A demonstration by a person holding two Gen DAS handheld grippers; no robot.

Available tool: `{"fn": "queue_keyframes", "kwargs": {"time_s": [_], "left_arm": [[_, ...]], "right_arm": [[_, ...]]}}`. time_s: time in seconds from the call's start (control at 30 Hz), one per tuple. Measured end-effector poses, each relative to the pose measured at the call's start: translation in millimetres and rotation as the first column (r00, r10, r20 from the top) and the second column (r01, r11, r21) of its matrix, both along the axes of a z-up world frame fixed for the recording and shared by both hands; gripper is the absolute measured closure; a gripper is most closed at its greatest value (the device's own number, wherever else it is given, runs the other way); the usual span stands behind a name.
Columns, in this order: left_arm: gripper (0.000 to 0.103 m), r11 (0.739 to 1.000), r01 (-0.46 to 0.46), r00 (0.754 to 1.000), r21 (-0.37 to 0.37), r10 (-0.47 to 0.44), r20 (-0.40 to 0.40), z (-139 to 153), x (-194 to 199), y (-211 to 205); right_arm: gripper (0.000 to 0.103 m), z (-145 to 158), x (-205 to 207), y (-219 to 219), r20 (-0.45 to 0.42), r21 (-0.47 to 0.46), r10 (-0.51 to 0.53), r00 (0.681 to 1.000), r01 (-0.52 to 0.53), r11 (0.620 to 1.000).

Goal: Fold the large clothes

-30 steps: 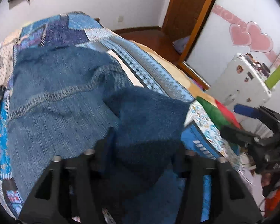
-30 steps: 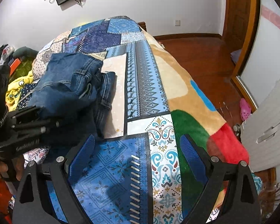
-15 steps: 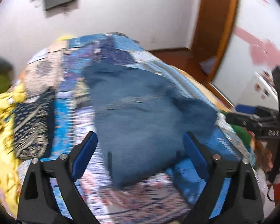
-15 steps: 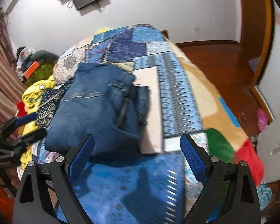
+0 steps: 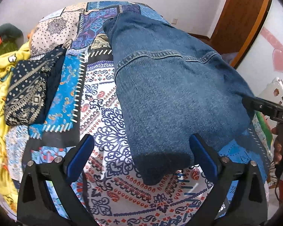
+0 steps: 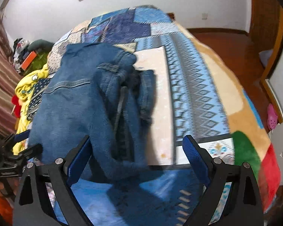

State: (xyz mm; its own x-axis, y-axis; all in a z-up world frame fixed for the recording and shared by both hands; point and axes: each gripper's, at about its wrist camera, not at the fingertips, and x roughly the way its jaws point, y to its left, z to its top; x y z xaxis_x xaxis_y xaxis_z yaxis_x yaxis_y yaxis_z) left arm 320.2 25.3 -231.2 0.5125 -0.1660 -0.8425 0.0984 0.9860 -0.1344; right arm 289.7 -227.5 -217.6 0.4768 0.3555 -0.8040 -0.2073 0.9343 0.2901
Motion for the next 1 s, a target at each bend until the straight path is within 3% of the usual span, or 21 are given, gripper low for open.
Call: {"fn": "queue_keyframes", "kwargs": {"time_s": [0.2,0.37,0.53,0.67,0.8,1.0], "left_arm": [[0.0,0.997,-0.018,1.0,-0.071,0.017,-0.015,-11.1,-1.9,7.1],[0.0,0.999,-0.013,1.0,-0.04,0.013,0.005,-11.5,-5.4,3.8],[0.0,0.999,-0.022,1.0,-0.044,0.022,0.007,-13.1,-4.9,4.2],[0.0,0.999,-0.023,1.0,-0.043,0.023,0.009,-12.9,-7.9,3.9],[0.0,0.999,-0.015,1.0,-0.032,0.015,0.01,-12.3,-7.6,2.5],[0.0,1.0,-0.002,1.0,-0.013,0.002,0.008,-7.4,-7.1,0.2]], "right_arm": [[0.007,-6.5,-7.1,-10.3,0.008,-0.017,-0.042,0.999,0.043,0.999],[0.007,19.5,-10.7,-11.2,0.068,-0.107,-0.087,0.994,0.094,0.99],[0.005,42.2,-0.3,-4.3,0.104,-0.073,-0.038,0.994,0.045,0.996],[0.005,34.9,17.5,11.4,0.079,-0.077,0.002,0.997,0.004,0.997],[0.005,14.2,33.4,19.6,0.037,-0.148,0.01,0.999,-0.004,0.989],[0.005,13.3,31.6,0.5,0.064,-0.153,-0.008,0.998,0.018,0.988]]}}
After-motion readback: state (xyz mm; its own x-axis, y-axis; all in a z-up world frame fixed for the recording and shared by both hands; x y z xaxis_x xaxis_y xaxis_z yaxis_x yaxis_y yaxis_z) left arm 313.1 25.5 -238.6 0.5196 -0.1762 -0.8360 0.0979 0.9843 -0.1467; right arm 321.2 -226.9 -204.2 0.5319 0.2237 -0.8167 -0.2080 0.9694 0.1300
